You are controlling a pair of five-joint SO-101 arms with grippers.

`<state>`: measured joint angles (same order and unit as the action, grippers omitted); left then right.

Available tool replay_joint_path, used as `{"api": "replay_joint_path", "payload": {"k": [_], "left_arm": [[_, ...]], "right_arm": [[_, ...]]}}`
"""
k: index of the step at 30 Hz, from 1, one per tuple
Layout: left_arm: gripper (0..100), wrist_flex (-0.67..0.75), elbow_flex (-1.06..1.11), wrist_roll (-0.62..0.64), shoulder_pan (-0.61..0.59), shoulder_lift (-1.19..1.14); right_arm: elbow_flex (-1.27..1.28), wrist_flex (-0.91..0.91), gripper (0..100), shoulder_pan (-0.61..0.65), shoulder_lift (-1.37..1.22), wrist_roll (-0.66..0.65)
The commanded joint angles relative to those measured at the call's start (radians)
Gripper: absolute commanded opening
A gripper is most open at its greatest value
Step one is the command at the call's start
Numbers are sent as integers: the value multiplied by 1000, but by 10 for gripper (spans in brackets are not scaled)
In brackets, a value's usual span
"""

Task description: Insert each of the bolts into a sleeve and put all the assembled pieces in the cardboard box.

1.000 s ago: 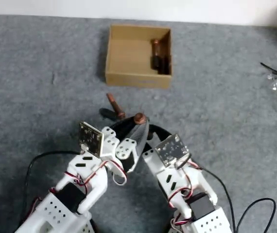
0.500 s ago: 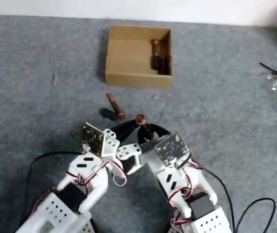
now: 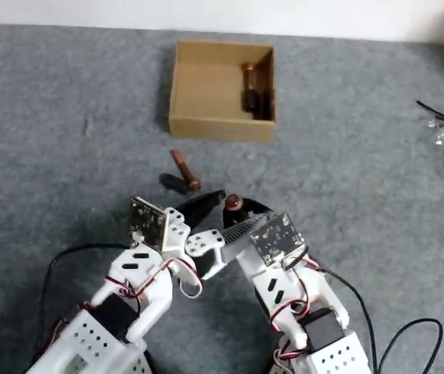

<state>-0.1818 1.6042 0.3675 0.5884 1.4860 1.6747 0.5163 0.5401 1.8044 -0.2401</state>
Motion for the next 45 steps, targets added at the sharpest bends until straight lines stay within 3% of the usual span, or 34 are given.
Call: {"api": "replay_joint_path", "payload": {"k": [1,5,11,13,18,25,27,31,35,45], "left_arm": [[288,3,-42,0,-111,5],[287,0,-85,2,-228,36],[282,-14,1,2,-251,294],[232,-44,18,2,-251,369],[0,-60,10,-3,-251,298],[6,-72,12,-2,-263,308],[6,-140,-21,-2,-312,309],[6,-459,-177,-29,-449,309],[6,-672,-251,-310,-467,303],[6,-287,73,-316,-456,308]], "right_arm": [[145,-25,5,-18,22,-12],[145,-25,5,-18,22,-12],[145,-25,5,-18,22,-12],[145,-25,5,-18,22,-12],[145,-27,5,-39,22,-12],[145,-21,5,-54,22,-12],[145,-21,5,-94,22,-11],[145,-25,5,-163,22,-8],[145,-25,5,-165,21,-8],[145,1,5,-185,13,-8]]}}
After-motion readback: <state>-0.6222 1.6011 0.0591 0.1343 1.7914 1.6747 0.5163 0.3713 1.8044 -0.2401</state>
